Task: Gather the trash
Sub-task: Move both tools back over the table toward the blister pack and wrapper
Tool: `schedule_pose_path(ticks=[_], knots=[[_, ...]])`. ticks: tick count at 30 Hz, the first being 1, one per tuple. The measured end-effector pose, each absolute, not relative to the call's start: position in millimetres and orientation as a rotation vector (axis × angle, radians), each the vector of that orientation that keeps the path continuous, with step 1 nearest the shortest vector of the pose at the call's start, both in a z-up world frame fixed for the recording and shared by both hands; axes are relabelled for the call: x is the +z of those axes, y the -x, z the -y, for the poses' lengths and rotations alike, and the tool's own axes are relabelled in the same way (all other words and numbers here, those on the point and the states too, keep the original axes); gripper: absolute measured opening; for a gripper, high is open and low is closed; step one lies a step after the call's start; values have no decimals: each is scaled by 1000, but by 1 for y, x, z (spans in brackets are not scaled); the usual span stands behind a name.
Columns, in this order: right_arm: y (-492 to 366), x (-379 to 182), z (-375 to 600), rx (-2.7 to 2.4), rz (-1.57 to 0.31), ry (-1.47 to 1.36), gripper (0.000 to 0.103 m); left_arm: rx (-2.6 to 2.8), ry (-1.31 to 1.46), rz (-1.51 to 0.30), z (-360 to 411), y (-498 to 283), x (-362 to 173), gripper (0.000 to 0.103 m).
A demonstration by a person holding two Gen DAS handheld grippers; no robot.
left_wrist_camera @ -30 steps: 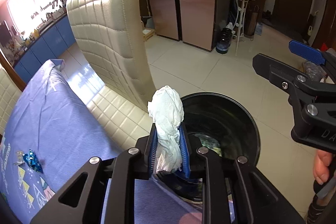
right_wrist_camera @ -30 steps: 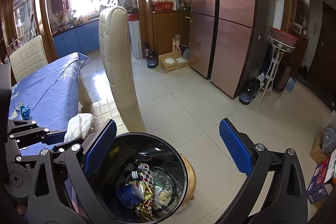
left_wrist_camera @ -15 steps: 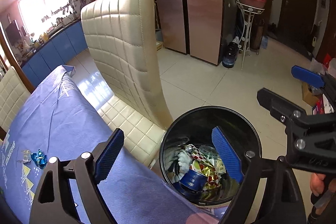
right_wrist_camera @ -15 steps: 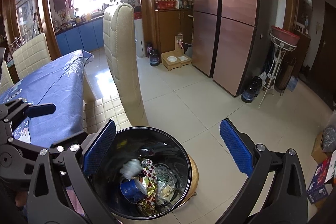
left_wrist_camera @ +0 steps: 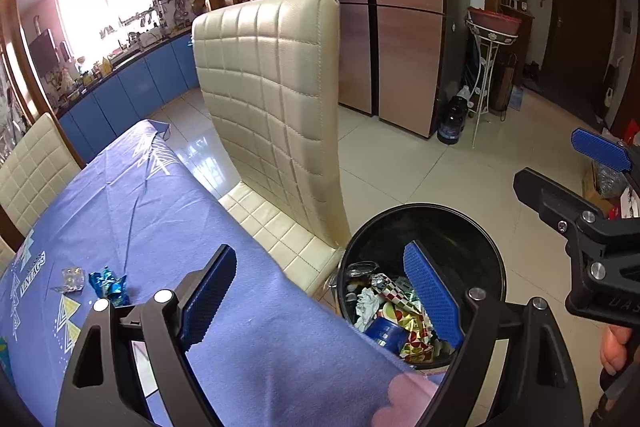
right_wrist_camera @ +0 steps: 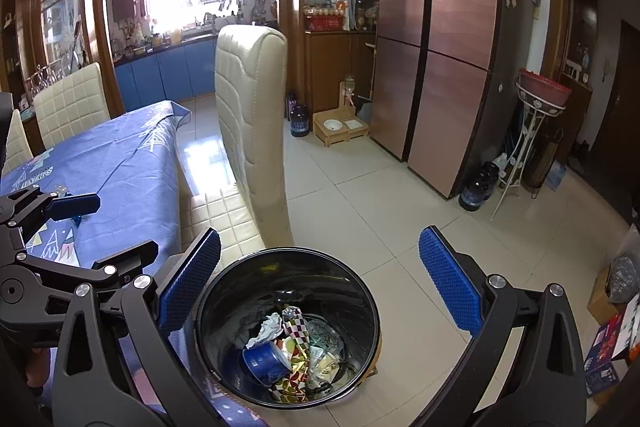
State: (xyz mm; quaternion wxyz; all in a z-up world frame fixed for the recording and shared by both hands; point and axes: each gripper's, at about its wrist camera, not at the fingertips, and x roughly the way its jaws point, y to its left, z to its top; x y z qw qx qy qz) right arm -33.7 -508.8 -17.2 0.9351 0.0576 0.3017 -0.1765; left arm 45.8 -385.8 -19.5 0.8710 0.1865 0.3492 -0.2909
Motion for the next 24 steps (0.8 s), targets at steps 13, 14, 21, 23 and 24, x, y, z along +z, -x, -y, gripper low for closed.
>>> schedule_pose_path(ticks=[13,14,21,23,24], knots=[[-35,-29,396,-180,-670,2,98,-389,-304,-751,258,-92,-22,84],[-41,-30,390,-162,-677,5,97,-367,-298,-756,245,-98,-24,84],[-102,-53,316,-20,-749,70,96,-211,-257,-811,154,-144,-46,84],[-117,-59,298,5,-767,81,96,-177,-236,-829,127,-160,-53,84],[-125,-62,290,18,-778,85,96,-165,-229,-839,114,-170,-57,84]])
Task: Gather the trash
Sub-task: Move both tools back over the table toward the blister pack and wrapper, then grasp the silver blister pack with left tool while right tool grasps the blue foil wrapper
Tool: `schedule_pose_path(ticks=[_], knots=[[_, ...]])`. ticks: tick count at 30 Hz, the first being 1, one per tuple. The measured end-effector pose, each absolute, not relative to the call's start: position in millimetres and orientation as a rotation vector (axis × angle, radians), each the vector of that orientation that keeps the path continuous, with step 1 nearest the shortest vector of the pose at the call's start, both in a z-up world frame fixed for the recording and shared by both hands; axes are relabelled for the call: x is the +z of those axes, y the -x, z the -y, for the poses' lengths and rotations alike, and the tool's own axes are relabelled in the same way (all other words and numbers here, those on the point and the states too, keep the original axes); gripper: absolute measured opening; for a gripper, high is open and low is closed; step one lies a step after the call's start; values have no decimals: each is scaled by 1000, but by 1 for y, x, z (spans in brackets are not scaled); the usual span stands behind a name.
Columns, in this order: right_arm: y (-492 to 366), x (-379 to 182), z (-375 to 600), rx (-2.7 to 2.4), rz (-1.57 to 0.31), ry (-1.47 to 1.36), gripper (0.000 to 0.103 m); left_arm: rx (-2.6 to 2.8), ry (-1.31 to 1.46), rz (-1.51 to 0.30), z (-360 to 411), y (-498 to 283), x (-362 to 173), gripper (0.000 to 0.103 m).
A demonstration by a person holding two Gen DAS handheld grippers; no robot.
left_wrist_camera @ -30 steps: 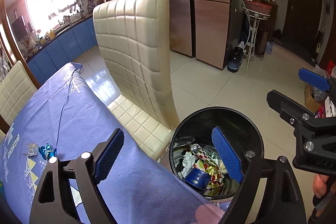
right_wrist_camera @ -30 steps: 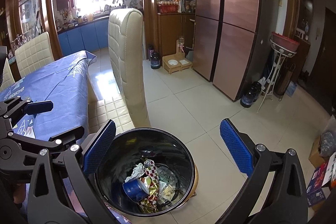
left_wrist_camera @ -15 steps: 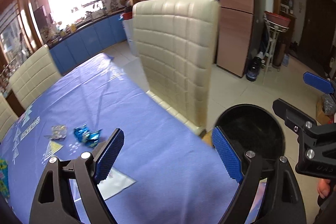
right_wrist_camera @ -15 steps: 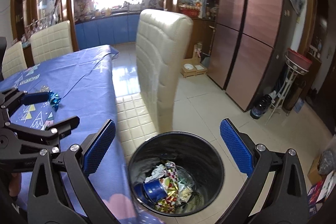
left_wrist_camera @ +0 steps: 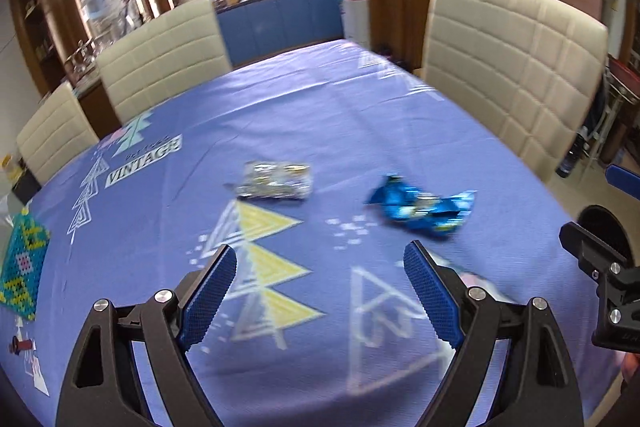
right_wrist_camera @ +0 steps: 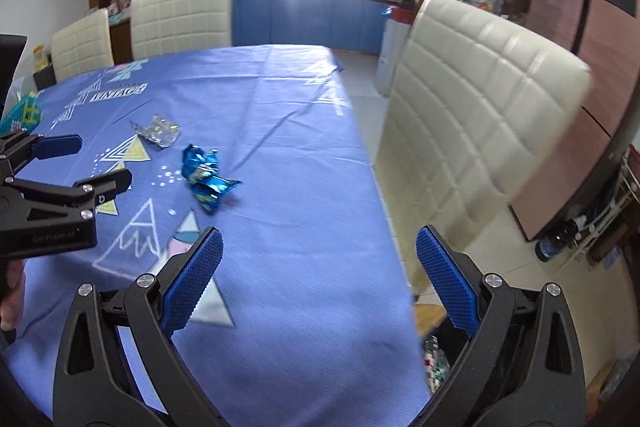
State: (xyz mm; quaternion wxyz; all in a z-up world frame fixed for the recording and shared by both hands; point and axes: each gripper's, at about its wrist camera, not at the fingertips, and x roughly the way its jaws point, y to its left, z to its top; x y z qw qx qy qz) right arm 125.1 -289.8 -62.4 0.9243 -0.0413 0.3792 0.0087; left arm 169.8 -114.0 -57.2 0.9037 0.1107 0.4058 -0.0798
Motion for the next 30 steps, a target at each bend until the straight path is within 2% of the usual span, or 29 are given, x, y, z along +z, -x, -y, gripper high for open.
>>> schedule_pose_path(ticks=[8,24,26,28,29,30], knots=[[-189,-90,235,72,-869,132,96,-191,-213,-891,68,-230,-85,84],[-236,-117,220,76,-937,132,95,-322,-228,-910,77,-279,-111,84],[-237,-115,220,104,-937,116,81,-315,-248,-890,79,-279,-110,84],[-237,-113,219,127,-941,104,52,-317,-259,-880,80,-278,-109,84],[-236,-112,218,132,-943,103,45,-318,-258,-875,80,-278,-108,83],[-235,-111,218,124,-940,109,44,-315,-259,-868,80,-277,-107,83]])
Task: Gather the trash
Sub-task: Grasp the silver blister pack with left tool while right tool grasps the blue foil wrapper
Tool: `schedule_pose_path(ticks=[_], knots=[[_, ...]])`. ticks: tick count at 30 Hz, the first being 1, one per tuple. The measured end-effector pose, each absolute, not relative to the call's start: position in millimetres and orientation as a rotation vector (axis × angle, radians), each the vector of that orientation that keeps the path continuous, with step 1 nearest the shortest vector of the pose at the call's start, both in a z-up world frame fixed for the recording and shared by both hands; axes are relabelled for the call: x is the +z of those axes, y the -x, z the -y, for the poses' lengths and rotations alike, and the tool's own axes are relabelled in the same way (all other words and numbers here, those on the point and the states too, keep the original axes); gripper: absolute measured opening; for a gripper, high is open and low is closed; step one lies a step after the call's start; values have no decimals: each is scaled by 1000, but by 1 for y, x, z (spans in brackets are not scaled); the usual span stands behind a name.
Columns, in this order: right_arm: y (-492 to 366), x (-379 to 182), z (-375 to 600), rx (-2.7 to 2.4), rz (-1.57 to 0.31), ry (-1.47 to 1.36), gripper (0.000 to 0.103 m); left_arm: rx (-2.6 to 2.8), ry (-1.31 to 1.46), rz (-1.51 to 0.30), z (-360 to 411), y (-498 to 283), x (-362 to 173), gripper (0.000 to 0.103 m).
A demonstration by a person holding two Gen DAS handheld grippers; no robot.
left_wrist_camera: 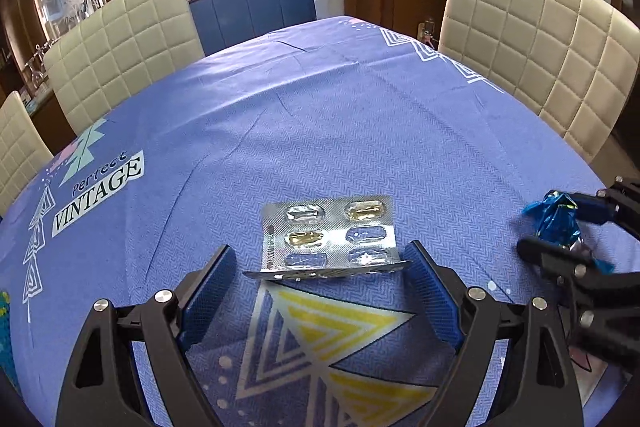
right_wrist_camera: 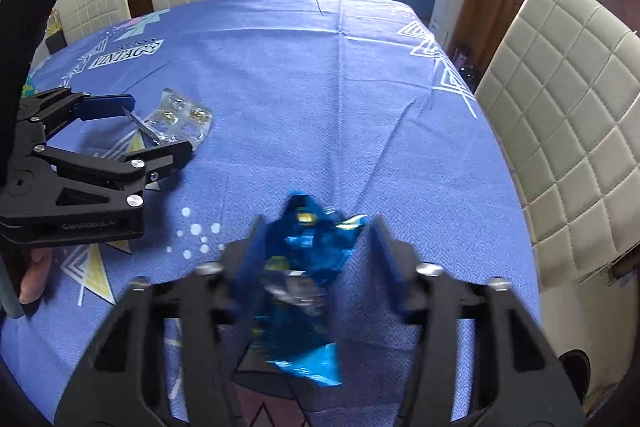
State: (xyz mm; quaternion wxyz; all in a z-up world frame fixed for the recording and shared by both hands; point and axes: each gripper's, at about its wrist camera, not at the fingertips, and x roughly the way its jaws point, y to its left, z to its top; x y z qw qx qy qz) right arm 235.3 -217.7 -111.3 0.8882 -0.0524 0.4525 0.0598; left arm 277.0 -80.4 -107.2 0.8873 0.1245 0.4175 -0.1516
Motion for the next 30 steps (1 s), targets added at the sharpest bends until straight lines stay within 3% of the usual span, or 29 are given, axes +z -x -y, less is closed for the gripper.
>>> schedule_pose_path(ticks=[3,30], knots=[[-231,-111,217,120,-935,120,41,-315,-262,-847,80,-273,-102,72],[-110,-67,275,72,-871,137,40,-355,-429,-715,142,-144,-49,73]])
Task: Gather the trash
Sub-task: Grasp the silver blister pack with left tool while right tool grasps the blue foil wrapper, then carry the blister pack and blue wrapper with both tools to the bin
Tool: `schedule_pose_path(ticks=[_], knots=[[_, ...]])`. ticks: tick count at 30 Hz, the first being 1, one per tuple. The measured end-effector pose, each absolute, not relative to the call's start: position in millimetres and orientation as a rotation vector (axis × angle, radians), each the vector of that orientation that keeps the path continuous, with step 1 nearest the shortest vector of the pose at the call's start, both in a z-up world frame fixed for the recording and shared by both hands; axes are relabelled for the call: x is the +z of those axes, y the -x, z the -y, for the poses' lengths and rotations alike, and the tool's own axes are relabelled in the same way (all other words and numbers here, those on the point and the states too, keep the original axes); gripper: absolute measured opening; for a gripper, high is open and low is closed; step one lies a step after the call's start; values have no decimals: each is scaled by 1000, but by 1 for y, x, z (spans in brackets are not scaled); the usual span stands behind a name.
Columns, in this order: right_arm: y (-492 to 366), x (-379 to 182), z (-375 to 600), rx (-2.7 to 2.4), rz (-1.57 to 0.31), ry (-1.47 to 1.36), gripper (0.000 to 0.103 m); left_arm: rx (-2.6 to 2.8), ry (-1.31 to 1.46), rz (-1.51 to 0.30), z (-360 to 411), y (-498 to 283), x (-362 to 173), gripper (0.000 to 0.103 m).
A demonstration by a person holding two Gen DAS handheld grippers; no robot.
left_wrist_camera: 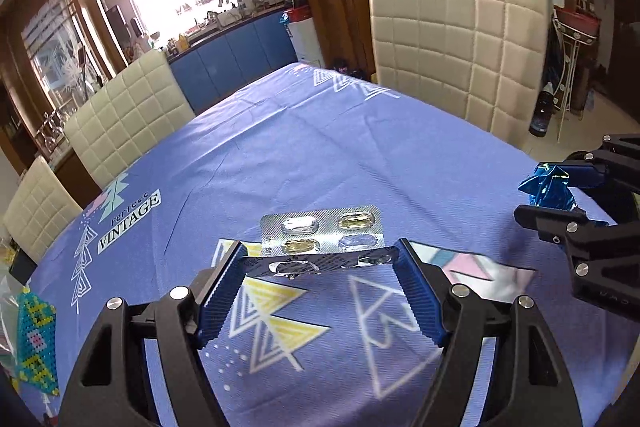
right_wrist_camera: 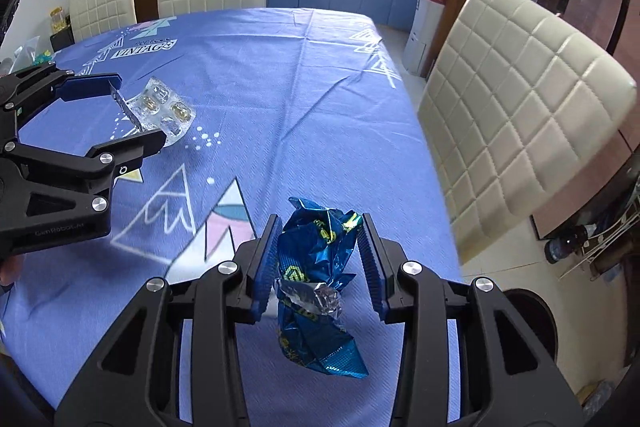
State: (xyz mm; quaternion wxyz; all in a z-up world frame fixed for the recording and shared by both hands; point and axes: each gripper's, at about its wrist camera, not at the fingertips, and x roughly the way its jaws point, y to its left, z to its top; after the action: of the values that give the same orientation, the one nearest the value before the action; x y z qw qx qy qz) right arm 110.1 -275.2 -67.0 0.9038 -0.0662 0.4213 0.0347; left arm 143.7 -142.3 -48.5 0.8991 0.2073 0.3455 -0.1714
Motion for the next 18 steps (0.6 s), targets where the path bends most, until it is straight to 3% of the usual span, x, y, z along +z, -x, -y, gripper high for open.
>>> schedule_pose_path(ticks=[18], knots=[[-33,-51,369,-42,-816,75,41,-478,-559,-631,253,-77,-31,73]])
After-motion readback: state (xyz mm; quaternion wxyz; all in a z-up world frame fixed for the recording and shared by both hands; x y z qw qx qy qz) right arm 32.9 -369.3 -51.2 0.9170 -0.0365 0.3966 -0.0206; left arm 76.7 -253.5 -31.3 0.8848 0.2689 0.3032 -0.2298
